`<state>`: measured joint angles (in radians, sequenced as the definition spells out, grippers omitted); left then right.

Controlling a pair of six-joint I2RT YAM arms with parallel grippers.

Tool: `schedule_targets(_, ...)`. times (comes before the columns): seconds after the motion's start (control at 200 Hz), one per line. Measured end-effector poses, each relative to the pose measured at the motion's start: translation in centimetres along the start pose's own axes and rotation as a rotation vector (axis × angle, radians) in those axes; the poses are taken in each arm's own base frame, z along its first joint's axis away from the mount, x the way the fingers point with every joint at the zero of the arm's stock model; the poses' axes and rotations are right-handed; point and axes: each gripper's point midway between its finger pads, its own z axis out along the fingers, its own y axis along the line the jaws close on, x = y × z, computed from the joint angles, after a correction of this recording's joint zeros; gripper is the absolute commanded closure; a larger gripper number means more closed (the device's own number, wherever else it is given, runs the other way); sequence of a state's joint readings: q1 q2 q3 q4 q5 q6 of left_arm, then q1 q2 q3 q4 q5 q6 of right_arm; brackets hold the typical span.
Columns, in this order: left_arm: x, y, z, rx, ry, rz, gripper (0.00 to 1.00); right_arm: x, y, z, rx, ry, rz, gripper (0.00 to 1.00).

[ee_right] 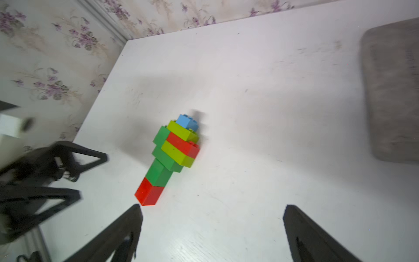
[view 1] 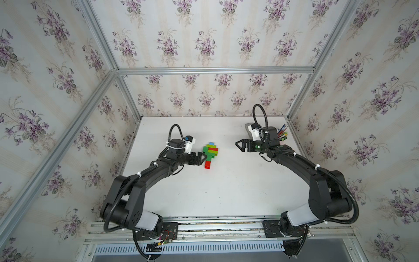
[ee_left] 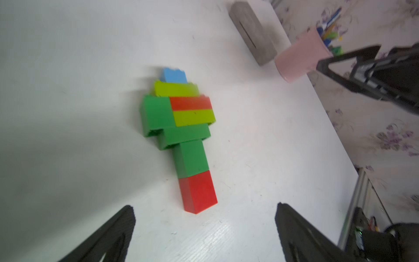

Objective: Assemble a spoon with lego
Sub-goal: Adjust the lego brick at the center of the board, then reset both arms

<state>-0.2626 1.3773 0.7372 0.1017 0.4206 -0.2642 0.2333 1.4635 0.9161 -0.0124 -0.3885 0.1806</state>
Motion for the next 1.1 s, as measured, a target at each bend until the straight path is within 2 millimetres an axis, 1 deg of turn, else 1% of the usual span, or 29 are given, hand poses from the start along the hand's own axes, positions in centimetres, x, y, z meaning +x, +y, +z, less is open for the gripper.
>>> schedule_targets(0.02, -1.0, 0.5, -1.0, -0.034, -0.048, 0.018, 0.01, 0.0, -0.6, -0.4, 0.021, -0.016, 0.001, 0.00)
schedule_targets(0.075, -3.2, 2.4, -3.7, -0.142, -0.161, 0.057, 0.01, -0.1, -3.3, -1.8, 0.110, -0.074, 0.015, 0.00)
schedule_targets(0.115, -4.0, 4.2, -5.4, -0.238, -0.219, 0.069, 0.01, 0.1, -5.6, -2.7, 0.188, -0.115, 0.026, 0.00)
schedule_targets(0.17, -4.2, 7.1, -7.3, -0.365, -0.261, 0.074, 0.01, 0.8, -8.4, -3.9, 0.286, -0.162, 0.041, 0.00)
schedule_targets(0.225, -3.5, 10.3, -8.7, -0.488, -0.277, 0.058, 0.01, 1.7, -10.6, -4.8, 0.369, -0.199, 0.048, 0.00)
schedule_targets(0.245, -3.1, 11.3, -9.0, -0.525, -0.280, 0.048, 0.01, 2.0, -11.1, -5.0, 0.387, -0.212, 0.049, 0.00)
schedule_targets(0.265, -2.5, 12.6, -9.3, -0.569, -0.277, 0.033, 0.01, 2.4, -11.6, -5.2, 0.407, -0.225, 0.048, 0.00)
schedule_targets(0.295, -1.6, 14.0, -9.4, -0.613, -0.269, 0.016, 0.01, 3.0, -12.4, -5.3, 0.437, -0.243, 0.047, 0.00)
schedule_targets(0.365, 0.4, 15.9, -8.7, -0.661, -0.228, 0.008, 0.01, 4.0, -13.8, -5.7, 0.502, -0.282, 0.044, 0.00)
schedule_targets(0.42, 1.1, 16.9, -8.0, -0.676, -0.221, 0.004, 0.01, 4.4, -14.7, -5.9, 0.544, -0.315, 0.031, 0.00)
schedule_targets(0.505, 1.6, 17.9, -7.0, -0.683, -0.223, 0.009, 0.01, 4.7, -15.5, -6.0, 0.579, -0.357, 0.006, 0.00)
schedule_targets(0.55, 1.5, 18.0, -6.6, -0.675, -0.231, 0.021, 0.01, 4.7, -15.7, -6.3, 0.592, -0.389, -0.013, 0.00)
schedule_targets(0.675, 0.4, 17.1, -5.7, -0.614, -0.269, 0.086, 0.01, 5.9, -16.1, -6.6, 0.610, -0.438, -0.044, 0.00)
schedule_targets(0.784, 1.2, 16.5, -4.5, -0.574, -0.250, 0.127, 0.01, 6.4, -16.1, -6.5, 0.604, -0.464, -0.072, 0.00)
schedule_targets(0.859, 1.5, 16.2, -3.7, -0.558, -0.254, 0.157, 0.01, 5.5, -15.5, -6.6, 0.581, -0.503, -0.093, 0.00)
schedule_targets(0.934, 2.3, 16.1, -3.2, -0.551, -0.232, 0.166, 0.01, 4.7, -15.1, -6.9, 0.573, -0.538, -0.107, 0.00)
schedule_targets(1.024, 1.3, 15.8, -3.4, -0.548, -0.266, 0.191, 0.01, 4.2, -15.0, -7.1, 0.570, -0.559, -0.115, 0.00)
schedule_targets(1.099, 1.1, 15.7, -3.4, -0.565, -0.271, 0.198, 0.01, 4.2, -14.9, -7.1, 0.568, -0.560, -0.118, 0.00)
